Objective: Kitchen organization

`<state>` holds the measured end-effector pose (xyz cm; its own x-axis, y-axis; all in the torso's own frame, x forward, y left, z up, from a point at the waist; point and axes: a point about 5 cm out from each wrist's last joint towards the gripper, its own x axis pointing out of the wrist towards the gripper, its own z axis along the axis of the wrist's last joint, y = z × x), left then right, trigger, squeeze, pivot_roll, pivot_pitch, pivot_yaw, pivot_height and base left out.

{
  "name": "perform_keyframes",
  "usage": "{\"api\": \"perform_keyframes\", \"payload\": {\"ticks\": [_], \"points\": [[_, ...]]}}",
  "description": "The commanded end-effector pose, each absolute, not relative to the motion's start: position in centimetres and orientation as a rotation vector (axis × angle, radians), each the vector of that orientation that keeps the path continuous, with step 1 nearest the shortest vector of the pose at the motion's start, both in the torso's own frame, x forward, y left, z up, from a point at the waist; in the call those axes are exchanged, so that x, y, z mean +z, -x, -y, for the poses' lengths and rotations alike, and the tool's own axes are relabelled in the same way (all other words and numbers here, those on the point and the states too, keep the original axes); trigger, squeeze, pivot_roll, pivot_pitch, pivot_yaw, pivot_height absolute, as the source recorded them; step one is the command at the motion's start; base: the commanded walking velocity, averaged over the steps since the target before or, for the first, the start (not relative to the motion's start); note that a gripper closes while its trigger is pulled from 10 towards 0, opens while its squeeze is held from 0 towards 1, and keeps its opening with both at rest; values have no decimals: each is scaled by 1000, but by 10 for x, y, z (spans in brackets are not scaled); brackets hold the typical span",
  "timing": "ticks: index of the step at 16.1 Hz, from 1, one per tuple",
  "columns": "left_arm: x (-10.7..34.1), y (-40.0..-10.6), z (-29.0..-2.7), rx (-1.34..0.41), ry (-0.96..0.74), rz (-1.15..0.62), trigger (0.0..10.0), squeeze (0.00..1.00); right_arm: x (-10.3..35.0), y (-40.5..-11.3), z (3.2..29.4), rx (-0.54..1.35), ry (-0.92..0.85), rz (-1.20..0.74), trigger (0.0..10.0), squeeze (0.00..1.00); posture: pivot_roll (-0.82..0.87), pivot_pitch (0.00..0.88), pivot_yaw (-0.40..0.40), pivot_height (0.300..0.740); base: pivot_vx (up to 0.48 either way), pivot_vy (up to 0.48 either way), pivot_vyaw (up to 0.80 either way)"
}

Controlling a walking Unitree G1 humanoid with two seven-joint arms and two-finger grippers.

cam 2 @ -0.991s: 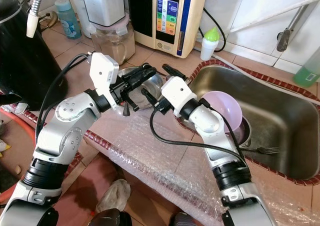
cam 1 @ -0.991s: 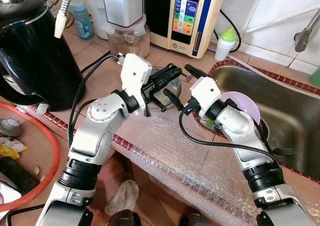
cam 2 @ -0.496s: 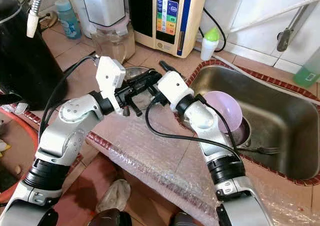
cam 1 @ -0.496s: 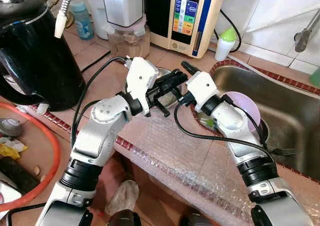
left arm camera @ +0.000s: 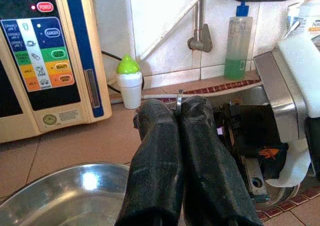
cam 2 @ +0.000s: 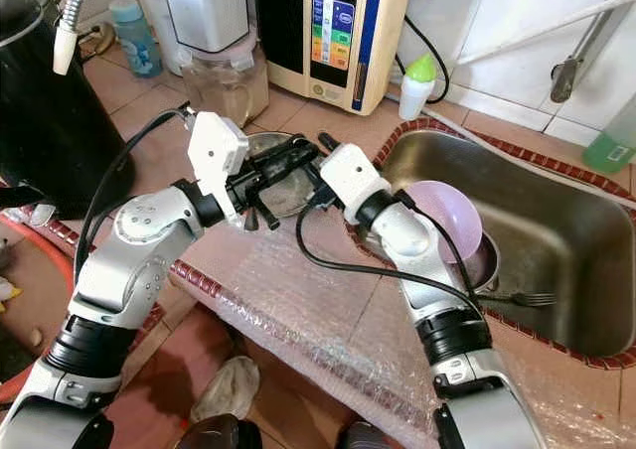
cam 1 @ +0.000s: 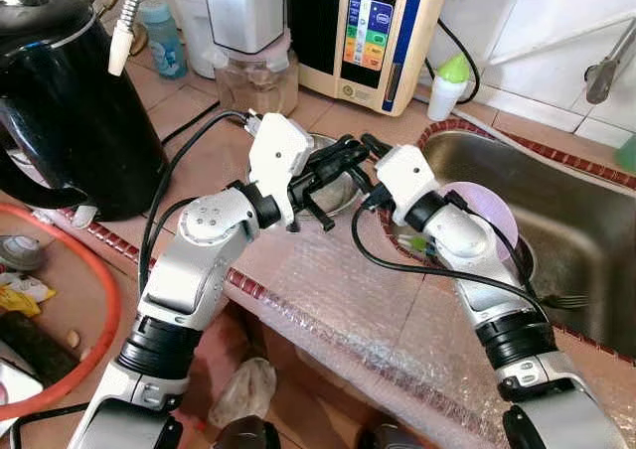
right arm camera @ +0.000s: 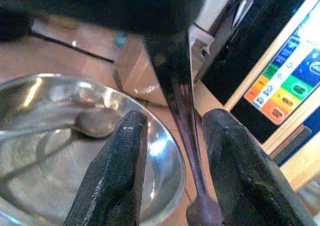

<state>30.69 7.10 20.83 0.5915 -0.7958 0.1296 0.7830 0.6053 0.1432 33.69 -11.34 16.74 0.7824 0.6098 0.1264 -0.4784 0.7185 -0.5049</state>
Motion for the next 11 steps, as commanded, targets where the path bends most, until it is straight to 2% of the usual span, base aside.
{"api": "perform_keyframes", "payload": {"ticks": [1, 7, 10, 11], "points": [[210, -308, -71, -914, -90, 196, 0, 0, 165, -338, 117, 596, 469, 274, 0, 0, 29, 40, 17, 740, 0, 0, 0], [207, -306, -67, -929, -83, 191, 0, 0, 161, -339, 118, 576, 461, 266, 0, 0, 29, 37, 17, 740, 0, 0, 0], [204, -304, -66, -932, -86, 185, 2549, 0, 163, -343, 122, 544, 457, 272, 0, 0, 31, 33, 14, 740, 0, 0, 0], [201, -302, -65, -933, -91, 181, 4078, 0, 164, -343, 122, 539, 456, 274, 0, 0, 32, 35, 14, 740, 0, 0, 0]]}}
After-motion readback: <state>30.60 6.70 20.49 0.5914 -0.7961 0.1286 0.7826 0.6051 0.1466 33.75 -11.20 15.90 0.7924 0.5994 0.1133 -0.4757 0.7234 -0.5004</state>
